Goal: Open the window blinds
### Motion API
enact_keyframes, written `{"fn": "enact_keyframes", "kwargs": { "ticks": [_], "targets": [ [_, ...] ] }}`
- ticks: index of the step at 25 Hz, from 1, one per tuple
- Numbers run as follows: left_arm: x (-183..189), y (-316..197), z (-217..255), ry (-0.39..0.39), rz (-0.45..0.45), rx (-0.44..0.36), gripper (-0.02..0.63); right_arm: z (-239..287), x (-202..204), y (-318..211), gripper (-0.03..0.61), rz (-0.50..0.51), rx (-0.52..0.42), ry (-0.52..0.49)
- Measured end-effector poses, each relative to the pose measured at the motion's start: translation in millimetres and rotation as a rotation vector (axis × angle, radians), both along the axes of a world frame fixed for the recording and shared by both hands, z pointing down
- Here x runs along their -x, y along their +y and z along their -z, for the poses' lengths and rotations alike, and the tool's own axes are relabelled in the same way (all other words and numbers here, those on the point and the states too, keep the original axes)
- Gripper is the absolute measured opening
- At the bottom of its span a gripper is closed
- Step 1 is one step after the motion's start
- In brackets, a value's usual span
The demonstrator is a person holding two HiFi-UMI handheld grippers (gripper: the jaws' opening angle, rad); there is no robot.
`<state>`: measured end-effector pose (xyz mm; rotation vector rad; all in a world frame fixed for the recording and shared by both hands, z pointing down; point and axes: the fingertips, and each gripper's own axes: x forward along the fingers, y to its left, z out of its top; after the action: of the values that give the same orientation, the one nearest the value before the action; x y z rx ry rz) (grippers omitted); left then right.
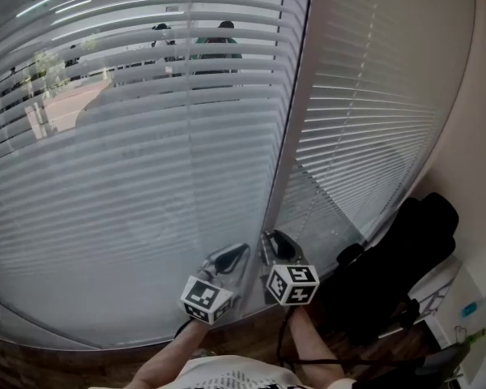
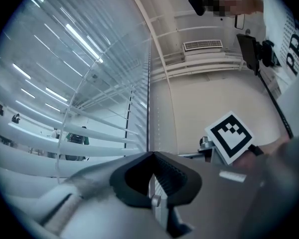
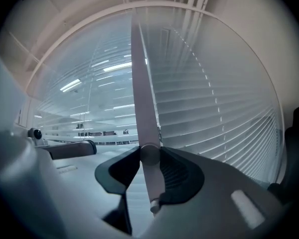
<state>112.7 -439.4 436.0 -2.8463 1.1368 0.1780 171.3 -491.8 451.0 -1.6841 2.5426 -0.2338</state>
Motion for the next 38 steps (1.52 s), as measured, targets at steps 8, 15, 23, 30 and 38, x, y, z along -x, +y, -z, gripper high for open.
{"fn": "enact_keyframes", "kwargs": {
  "ticks": [8,15,23,30,38],
  "targets": [
    [-0.2,-0.4,-3.0,-0.003,0.003,0.006,-0.008,5.0,4.1,2.7,0.135,0.000,-0.115,0.312],
    [1.9,-1.4,-1.8,0.006,0.010,0.002,-0.008,9.0,16.4,7.2,0.138,-0.012,-0.253,0.702],
    [3.8,-3.8,-1.4,0.007,0.015,0.002,-0.008,9.3,17.3,7.9,0.135,-0.021,-0.266,0.722],
    [1.9,-5.4,-2.9,0.014,0.007,0.008,-0.008,9.8,13.8,6.8,0.133,-0.028,-0.229,0.582],
    [-0.1,-5.5,-3.4,0.010,0.002,0.005,-0.008,10.2,9.3,5.7,0.134,-0.026,-0.165,0.416]
  ]
}}
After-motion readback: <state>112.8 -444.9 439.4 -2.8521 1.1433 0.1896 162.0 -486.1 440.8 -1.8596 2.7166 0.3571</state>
